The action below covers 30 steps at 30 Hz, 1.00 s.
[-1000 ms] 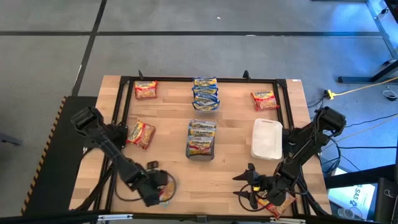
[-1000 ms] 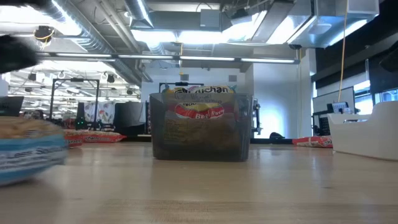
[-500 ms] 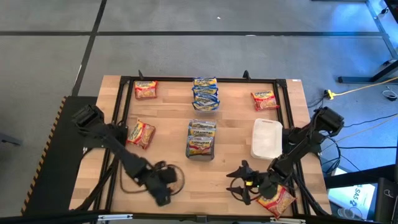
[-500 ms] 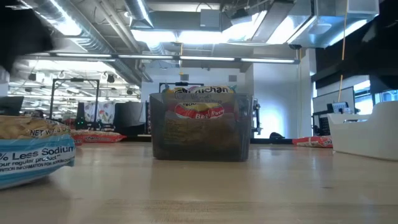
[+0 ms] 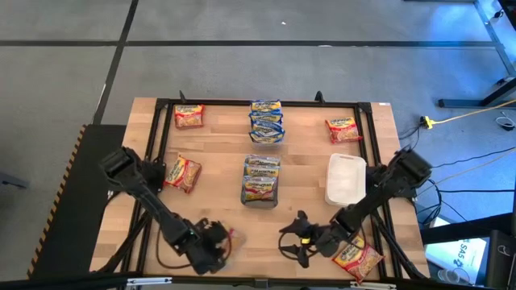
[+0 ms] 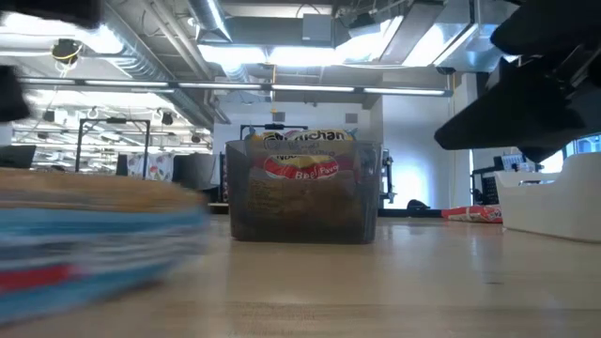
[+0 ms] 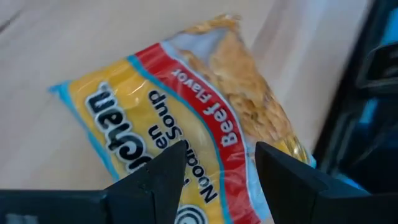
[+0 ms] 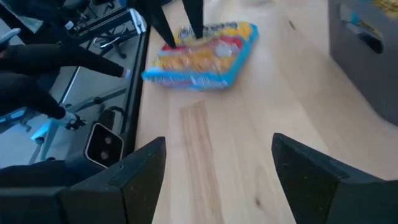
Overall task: Sort Maruchan noodles
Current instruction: Put the light blue noodle pack into the black bin
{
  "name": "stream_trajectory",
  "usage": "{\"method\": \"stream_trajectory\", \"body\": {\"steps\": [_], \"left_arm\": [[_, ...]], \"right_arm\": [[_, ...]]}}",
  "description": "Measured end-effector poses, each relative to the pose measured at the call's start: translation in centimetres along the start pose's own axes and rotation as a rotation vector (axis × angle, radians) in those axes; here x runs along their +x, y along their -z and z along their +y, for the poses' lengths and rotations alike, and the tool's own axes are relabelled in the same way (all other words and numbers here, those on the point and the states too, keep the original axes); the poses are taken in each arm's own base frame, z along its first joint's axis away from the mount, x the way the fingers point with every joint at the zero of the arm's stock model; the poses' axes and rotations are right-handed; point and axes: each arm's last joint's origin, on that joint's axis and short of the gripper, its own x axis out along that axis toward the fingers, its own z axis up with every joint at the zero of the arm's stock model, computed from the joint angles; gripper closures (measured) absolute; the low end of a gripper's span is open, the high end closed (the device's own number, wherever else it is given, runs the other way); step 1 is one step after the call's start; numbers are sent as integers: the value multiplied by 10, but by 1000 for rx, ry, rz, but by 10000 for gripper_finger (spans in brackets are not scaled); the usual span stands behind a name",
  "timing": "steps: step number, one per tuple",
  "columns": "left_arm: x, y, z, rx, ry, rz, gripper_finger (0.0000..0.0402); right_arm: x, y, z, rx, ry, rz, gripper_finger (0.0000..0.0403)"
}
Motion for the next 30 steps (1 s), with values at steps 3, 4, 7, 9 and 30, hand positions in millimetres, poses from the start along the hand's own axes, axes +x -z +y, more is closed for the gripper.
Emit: {"method": "stream_trajectory", "body": {"steps": [3, 4, 7, 9, 30], "left_arm": [[12, -11, -4, 113, 51, -57, 212], [16, -15, -6, 160, 68, -82, 212], [29, -26, -7, 312, 87, -138, 212], [39, -34, -7, 393, 88, -173, 212], [22, -11, -36, 302, 192, -176, 212]], "right_arm": [[1, 0, 2, 3, -2, -2, 134], [1, -1, 3, 9, -9, -5, 134], [1, -2, 4, 22, -19, -14, 134], [1, -3, 5, 40, -28, -19, 134], [28, -19, -37, 352, 24, 111, 134]]}}
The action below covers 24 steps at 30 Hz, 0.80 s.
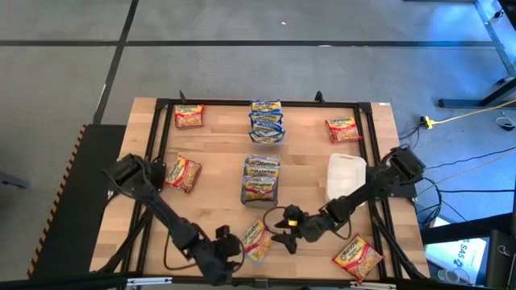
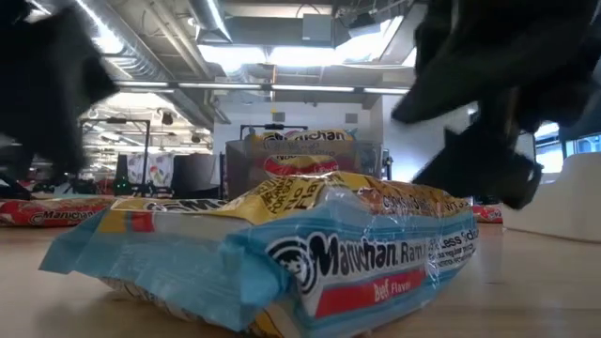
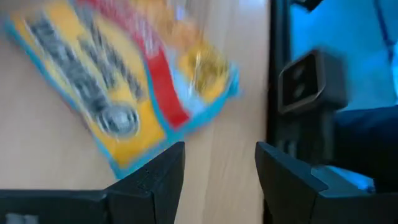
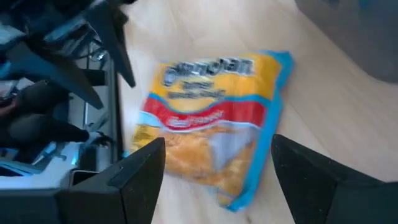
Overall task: Sort Maruchan noodles
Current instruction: Put the light blue noodle pack into the black bin
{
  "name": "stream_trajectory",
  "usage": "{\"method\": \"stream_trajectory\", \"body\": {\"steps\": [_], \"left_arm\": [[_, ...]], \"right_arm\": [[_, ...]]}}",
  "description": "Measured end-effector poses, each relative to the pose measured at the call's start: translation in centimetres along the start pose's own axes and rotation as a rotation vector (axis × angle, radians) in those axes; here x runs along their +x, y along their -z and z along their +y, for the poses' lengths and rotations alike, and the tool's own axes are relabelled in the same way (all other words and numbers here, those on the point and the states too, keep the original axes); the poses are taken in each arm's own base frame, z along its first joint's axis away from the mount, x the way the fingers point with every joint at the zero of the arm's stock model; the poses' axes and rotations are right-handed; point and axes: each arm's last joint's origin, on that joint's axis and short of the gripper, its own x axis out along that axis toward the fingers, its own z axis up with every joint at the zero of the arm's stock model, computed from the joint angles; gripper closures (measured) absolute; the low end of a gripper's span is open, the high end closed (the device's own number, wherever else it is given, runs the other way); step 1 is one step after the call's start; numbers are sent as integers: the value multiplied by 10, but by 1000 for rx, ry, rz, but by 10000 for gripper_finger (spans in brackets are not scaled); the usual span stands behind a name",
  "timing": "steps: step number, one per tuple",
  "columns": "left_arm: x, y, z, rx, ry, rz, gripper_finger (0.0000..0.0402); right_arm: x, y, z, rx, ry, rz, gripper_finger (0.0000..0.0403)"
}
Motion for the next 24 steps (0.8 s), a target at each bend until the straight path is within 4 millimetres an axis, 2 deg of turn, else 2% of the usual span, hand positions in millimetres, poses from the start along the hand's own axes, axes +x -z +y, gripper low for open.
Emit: {"method": "stream_trajectory", "body": {"steps": [3, 7, 14, 24], "left_arm": [[11, 14, 2, -25, -39, 4, 212], [28, 21, 10, -43, -92, 6, 212], [39, 10, 21, -70, -119, -23, 211], [48, -8, 37, -17, -160, -38, 211]], "right_arm": [[6, -2, -8, 35, 11, 39, 134], [14, -1, -17, 105, 13, 101, 134], [18, 3, -19, 162, -2, 131, 134], [18, 3, -14, 177, -68, 142, 134]]}}
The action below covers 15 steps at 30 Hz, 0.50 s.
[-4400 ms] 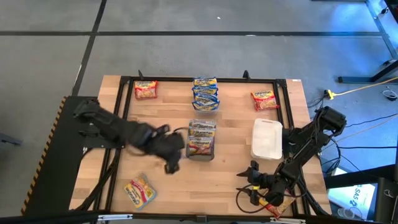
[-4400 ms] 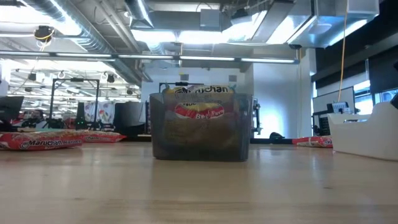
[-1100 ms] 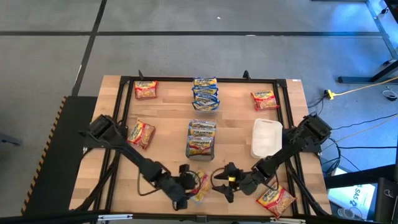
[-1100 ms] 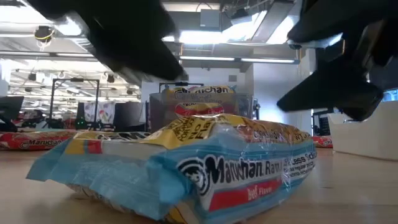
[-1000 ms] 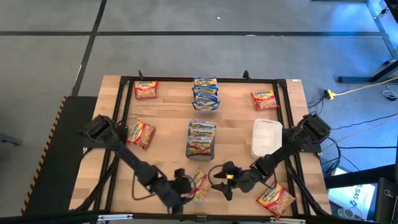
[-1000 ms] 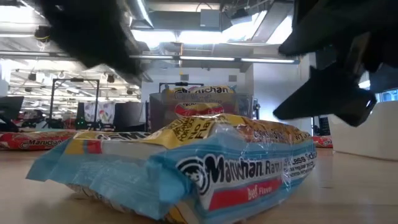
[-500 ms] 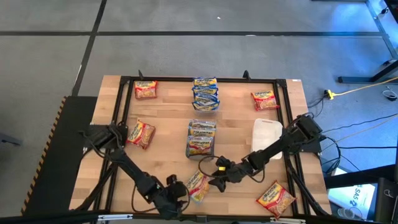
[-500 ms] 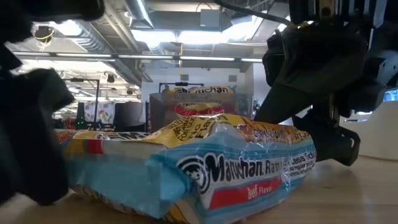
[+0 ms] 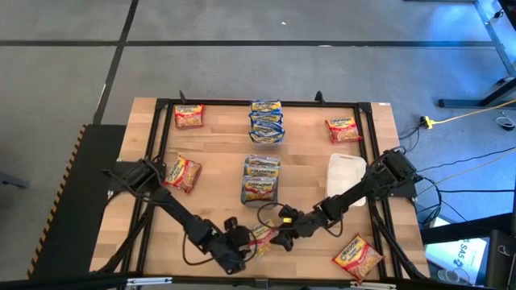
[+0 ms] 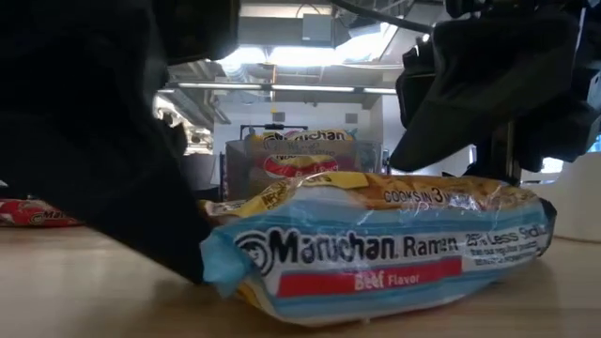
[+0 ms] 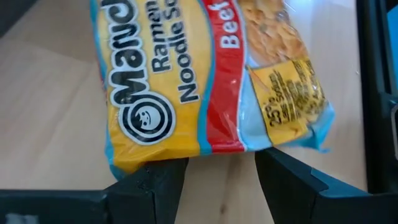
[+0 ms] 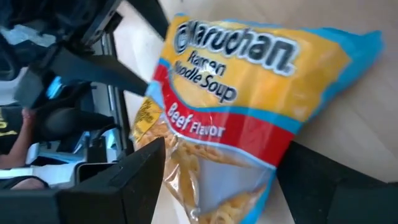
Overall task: Sort Maruchan noodles
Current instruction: Put the light blue noodle pack into the black bin
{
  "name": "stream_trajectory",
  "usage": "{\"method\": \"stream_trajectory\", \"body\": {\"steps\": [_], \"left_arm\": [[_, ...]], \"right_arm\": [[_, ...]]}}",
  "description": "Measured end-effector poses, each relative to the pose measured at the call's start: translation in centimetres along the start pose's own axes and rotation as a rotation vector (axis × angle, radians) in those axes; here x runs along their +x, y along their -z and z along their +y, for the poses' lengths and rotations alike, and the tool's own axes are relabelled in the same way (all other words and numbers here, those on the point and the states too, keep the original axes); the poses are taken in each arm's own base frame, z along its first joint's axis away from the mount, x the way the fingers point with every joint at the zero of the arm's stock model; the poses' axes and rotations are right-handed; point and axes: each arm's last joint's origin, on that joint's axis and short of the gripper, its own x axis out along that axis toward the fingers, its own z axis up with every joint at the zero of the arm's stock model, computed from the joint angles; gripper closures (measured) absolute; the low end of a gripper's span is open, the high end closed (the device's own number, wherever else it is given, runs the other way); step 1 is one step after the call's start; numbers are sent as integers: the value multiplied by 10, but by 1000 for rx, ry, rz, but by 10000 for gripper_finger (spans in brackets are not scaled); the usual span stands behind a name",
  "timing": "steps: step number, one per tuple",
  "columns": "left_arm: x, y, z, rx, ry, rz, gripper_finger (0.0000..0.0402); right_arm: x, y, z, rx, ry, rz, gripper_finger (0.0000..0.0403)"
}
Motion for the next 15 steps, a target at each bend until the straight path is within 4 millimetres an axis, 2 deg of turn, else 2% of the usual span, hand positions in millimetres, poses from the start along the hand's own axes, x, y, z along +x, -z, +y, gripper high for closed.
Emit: {"method": "stream_trajectory", "body": {"steps": [9, 15], "left_arm": [[4, -6, 0, 38, 26, -48, 211], [3, -9, -2, 26, 28, -93, 211]], "right_arm": [[-1, -6, 13, -82, -124, -93, 134], [0, -8, 18, -117, -123, -104, 134]]}}
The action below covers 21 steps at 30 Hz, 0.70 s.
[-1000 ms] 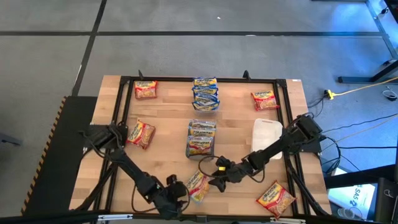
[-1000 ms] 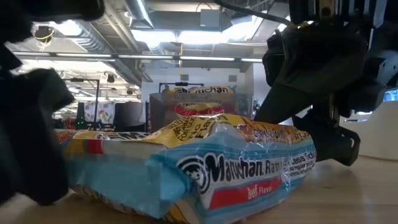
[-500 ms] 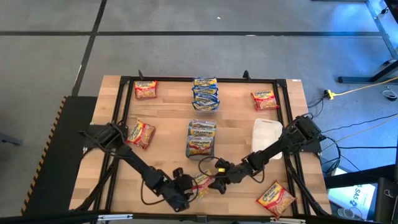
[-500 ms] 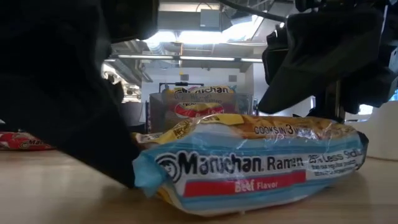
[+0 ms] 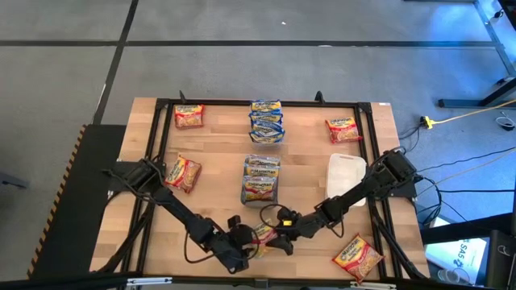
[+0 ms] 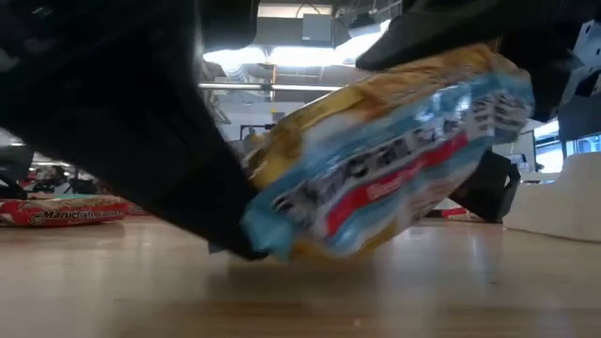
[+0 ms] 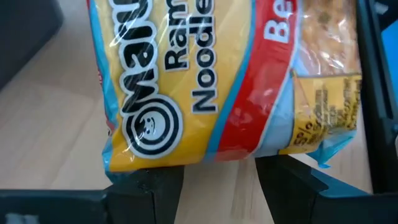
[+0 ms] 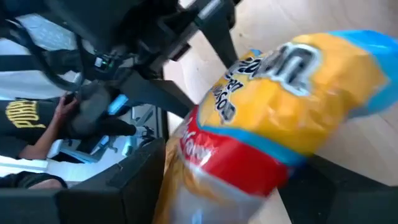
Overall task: Sort Maruchan noodles
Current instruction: Put the light blue noodle pack into the black bin
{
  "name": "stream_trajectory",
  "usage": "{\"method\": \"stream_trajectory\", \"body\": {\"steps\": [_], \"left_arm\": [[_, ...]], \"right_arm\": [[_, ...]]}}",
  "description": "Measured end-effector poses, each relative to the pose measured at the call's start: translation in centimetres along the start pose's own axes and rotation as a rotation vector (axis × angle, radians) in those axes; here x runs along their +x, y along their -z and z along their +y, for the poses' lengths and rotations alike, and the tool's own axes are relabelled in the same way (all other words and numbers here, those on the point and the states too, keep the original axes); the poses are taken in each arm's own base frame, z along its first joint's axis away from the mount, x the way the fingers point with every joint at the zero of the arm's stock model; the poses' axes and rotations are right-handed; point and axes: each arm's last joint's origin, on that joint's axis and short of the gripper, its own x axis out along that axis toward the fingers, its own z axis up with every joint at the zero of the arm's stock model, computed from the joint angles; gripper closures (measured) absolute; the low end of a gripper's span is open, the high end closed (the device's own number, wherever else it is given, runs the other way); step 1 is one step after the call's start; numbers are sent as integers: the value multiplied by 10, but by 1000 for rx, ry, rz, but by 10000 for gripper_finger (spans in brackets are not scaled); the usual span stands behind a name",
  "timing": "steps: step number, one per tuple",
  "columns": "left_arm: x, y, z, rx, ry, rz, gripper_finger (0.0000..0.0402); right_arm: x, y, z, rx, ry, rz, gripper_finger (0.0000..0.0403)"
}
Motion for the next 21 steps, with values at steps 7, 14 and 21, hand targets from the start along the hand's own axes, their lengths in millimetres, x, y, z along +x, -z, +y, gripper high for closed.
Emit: {"method": "stream_trajectory", "body": {"steps": [7, 14, 21], "left_arm": [[-3, 0, -5, -9, 12, -28, 211], [-16, 6, -15, -11, 62, 5, 211], [-56, 1, -26, -6, 101, 61, 211]], "right_arm": [[0, 1, -2, -10, 25, 11, 196], [0, 1, -1, -70, 18, 18, 300], [-11, -10, 16, -150, -53, 8, 290]]}}
